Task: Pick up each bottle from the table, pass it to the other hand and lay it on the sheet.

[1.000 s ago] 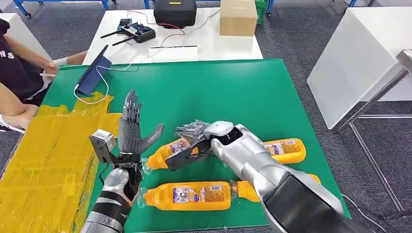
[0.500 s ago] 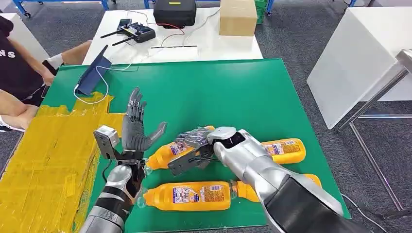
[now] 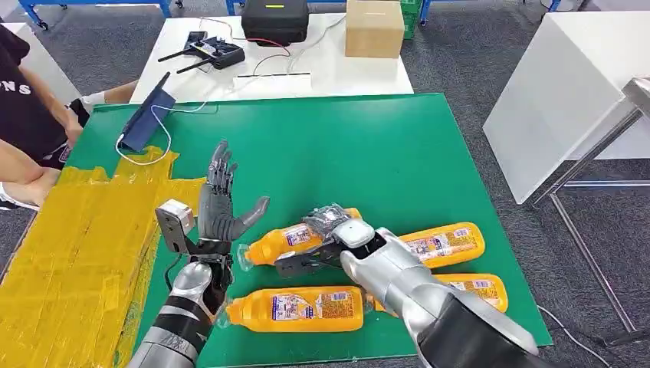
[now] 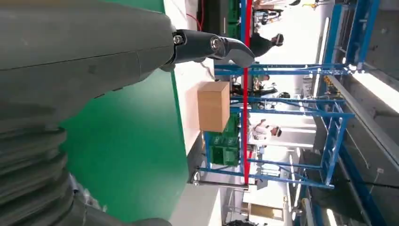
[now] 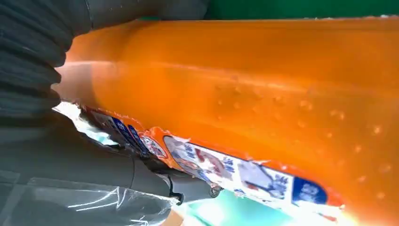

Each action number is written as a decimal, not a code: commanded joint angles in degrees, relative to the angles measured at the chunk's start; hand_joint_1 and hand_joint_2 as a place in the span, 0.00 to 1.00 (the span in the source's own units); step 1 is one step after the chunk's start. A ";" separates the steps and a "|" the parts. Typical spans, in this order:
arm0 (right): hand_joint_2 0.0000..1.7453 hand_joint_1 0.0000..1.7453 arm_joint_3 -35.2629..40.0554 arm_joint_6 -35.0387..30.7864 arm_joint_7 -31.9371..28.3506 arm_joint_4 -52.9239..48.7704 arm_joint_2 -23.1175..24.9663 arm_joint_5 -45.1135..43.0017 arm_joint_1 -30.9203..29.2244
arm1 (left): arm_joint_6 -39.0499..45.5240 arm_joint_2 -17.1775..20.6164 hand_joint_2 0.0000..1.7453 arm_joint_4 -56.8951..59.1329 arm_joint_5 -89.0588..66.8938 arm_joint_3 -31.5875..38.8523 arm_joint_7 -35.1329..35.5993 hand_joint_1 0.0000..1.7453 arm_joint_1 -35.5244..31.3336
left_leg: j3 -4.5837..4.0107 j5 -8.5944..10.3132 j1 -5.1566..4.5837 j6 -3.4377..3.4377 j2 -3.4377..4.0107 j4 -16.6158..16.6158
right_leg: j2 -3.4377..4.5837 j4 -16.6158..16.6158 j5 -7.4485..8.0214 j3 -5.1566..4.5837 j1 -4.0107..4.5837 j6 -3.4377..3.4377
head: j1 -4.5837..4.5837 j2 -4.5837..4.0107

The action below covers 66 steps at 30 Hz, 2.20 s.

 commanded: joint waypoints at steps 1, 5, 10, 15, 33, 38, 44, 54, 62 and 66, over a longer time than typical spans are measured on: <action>1.00 1.00 3.17 -3.39 3.81 4.00 -0.80 1.54 3.63 | 0.20 0.13 1.00 -2.96 -1.13 -2.35 1.02 0.00 1.43 | 0.15 0.08 0.09 -0.07 -0.15 -0.10 | -0.19 -0.19 0.07 0.24 0.09 -0.02 | -0.02 0.00; 1.00 0.99 3.42 -3.72 4.20 4.05 -0.92 2.13 3.53 | 0.09 0.22 1.00 -2.96 -1.11 -2.54 1.03 0.00 1.37 | 0.20 0.11 0.08 -0.04 -0.14 -0.09 | -0.22 -0.18 0.08 0.29 0.08 -0.02 | 0.00 0.00; 1.00 1.00 1.85 -11.62 6.84 3.58 -0.76 4.13 3.65 | 0.34 0.23 1.00 -3.81 -1.09 -2.34 1.60 0.00 1.86 | 0.45 0.07 0.06 -0.01 -0.07 -0.09 | -0.14 -0.14 0.03 0.52 0.06 0.00 | -0.02 0.02; 1.00 1.00 -5.72 -31.15 7.52 0.98 -0.68 3.69 2.87 | 0.33 -0.17 1.00 -4.65 -1.65 -2.11 2.42 0.00 2.31 | 0.35 0.07 0.01 0.00 -0.05 -0.01 | -0.09 -0.02 0.04 0.40 0.01 0.01 | 0.00 0.00; 1.00 1.00 -54.92 -46.37 -17.11 -28.63 4.22 12.23 14.21 | 1.66 -0.13 1.00 -10.68 -4.90 -2.06 2.77 0.00 6.63 | -0.35 0.07 -0.02 0.01 -0.36 0.00 | -0.17 0.03 0.04 -0.15 -0.03 0.13 | 0.00 0.00; 1.00 1.00 -57.62 -46.37 -20.97 -31.49 4.71 7.40 15.25 | 2.20 -0.11 1.00 -11.27 -5.55 -1.50 2.86 0.00 6.92 | -0.28 0.05 -0.04 -0.04 -0.39 0.03 | -0.27 0.02 0.00 -0.09 -0.01 0.09 | -0.02 0.00; 1.00 1.00 -57.80 -46.37 -20.90 -31.68 4.76 6.80 15.35 | 2.30 -0.17 1.00 -11.24 -5.74 -1.43 2.93 0.00 6.94 | -0.29 0.06 -0.06 0.00 -0.36 -0.01 | -0.23 -0.03 0.03 -0.11 -0.01 0.11 | -0.02 0.00; 1.00 1.00 -58.86 -46.37 -22.51 -32.42 4.60 1.36 15.34 | 2.55 -0.11 1.00 -11.46 -5.98 -0.71 3.07 0.00 7.02 | -0.27 0.06 -0.05 -0.02 -0.24 0.01 | -0.21 -0.02 0.02 -0.12 0.00 0.11 | 0.00 0.00; 1.00 1.00 -49.68 -25.86 -30.64 -34.31 4.04 -28.30 17.39 | -5.26 1.19 1.00 -9.67 -1.13 -2.12 3.36 0.00 3.55 | -0.34 0.08 -0.06 -0.02 -0.25 0.01 | -0.21 0.00 0.03 -0.19 -0.01 0.10 | 0.00 0.00; 1.00 1.00 -47.32 -17.92 -33.24 -28.92 4.77 -33.33 16.01 | -8.13 1.20 1.00 -9.75 -0.10 -4.59 3.88 0.00 1.50 | -0.34 0.07 -0.02 -0.03 -0.14 0.05 | -0.12 0.00 0.05 -0.21 0.03 0.09 | -0.02 0.00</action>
